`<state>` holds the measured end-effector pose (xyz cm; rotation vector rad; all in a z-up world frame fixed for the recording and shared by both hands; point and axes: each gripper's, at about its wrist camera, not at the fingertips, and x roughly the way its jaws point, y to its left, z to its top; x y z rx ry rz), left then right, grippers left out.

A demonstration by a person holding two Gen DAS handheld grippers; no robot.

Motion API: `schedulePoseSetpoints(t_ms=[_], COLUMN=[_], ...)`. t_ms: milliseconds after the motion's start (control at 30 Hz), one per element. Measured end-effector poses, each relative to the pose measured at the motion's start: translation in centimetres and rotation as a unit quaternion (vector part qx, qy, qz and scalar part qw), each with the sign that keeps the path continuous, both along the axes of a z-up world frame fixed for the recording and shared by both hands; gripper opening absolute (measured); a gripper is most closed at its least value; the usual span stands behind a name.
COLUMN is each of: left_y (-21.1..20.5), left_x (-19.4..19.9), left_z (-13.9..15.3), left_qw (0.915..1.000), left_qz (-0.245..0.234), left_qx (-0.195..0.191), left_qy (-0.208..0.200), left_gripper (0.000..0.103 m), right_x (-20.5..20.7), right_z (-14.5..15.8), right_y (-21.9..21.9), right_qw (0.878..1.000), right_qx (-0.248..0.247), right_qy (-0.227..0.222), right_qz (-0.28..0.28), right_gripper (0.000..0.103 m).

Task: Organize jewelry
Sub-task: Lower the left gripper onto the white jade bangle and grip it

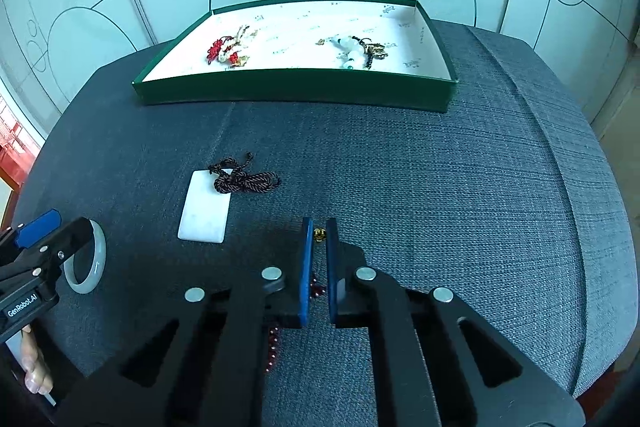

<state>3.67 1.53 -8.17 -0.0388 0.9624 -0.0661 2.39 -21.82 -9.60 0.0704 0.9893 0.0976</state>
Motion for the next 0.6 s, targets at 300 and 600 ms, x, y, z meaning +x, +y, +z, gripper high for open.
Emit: schedulePoseSetpoints(t_ms=[300,600], left_y=[-0.3,0.3], left_x=[-1.0,-1.0], left_z=[-1.0,-1.8], left_qw=[0.9999,0.9995], left_qz=[-0.006,0.006], left_qx=[0.003,0.005], left_qy=[0.015,0.029], left_gripper=[0.079,0.079], right_x=[-0.2,-0.3], right_z=[0.8,0.9], right_y=[-0.4,-0.1], right_qw=[1.000,1.000], right_qx=[0.012,0.014], right_qy=[-0.009,-0.010], right_qz=[-0.001,0.001], right_gripper=[0.006,0.006])
